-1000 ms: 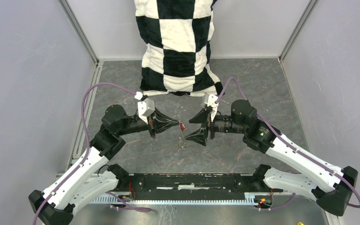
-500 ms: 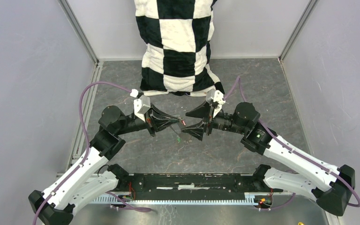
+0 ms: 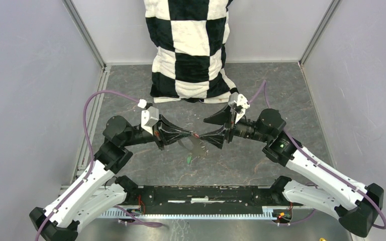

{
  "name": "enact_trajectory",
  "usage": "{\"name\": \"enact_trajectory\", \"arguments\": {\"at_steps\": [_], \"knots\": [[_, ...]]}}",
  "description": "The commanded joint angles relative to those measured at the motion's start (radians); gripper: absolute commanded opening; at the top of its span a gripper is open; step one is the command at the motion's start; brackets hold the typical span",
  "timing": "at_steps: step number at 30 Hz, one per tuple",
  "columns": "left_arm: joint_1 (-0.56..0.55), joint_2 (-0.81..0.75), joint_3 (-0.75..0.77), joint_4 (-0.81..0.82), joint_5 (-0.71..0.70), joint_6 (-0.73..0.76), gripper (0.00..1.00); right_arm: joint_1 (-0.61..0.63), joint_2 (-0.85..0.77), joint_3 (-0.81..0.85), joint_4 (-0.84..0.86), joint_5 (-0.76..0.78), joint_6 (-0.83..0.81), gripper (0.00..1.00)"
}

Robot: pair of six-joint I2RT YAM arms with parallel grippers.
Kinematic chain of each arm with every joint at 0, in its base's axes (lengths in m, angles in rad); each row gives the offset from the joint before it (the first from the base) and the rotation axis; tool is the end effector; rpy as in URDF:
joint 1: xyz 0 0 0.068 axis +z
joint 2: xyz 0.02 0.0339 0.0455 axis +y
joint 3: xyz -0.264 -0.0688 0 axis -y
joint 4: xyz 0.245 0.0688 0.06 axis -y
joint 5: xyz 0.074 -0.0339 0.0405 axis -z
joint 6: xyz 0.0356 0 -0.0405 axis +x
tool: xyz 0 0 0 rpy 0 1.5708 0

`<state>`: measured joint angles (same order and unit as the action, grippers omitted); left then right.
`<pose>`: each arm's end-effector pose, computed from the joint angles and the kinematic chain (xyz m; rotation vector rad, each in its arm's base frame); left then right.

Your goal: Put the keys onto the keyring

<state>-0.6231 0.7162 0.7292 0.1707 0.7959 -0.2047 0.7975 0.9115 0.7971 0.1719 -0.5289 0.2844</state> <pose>0.1170 -0.1154 0.3681 0.9800 1.2183 -1.2120 0.1360 0.1650 0.3598 -0.8478 1.4277 1.2410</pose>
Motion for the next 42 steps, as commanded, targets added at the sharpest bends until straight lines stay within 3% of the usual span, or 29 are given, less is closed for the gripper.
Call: {"name": "enact_trajectory", "arguments": {"at_steps": [1, 11, 16, 24, 34, 36, 40, 42], "knots": [[0.006, -0.019, 0.003, 0.035, 0.042, 0.041, 0.02, -0.003, 0.0, -0.012, 0.1, -0.053, 0.072, 0.77], [0.006, -0.029, 0.002, 0.023, 0.039, 0.056, 0.02, -0.012, 0.009, -0.022, 0.087, -0.078, 0.072, 0.78], [0.006, -0.024, 0.002, 0.03, 0.019, 0.051, 0.02, 0.016, 0.027, -0.085, 0.216, -0.102, 0.112, 0.78], [0.006, -0.02, 0.009, 0.03, -0.001, 0.047, 0.02, 0.041, 0.079, -0.047, 0.244, -0.104, 0.1, 0.79], [0.006, -0.018, -0.001, 0.016, -0.067, 0.033, 0.02, 0.104, 0.103, -0.013, 0.169, 0.035, 0.018, 0.83], [0.006, -0.022, -0.002, 0.007, -0.09, 0.033, 0.02, 0.114, 0.097, 0.005, 0.125, 0.091, -0.013, 0.78], [0.006, -0.034, -0.007, -0.018, -0.134, 0.036, 0.02, 0.115, 0.078, 0.011, 0.063, 0.212, -0.039, 0.57], [0.006, -0.042, -0.014, -0.03, -0.164, 0.033, 0.02, 0.116, 0.075, 0.019, 0.038, 0.242, -0.049, 0.51]]}}
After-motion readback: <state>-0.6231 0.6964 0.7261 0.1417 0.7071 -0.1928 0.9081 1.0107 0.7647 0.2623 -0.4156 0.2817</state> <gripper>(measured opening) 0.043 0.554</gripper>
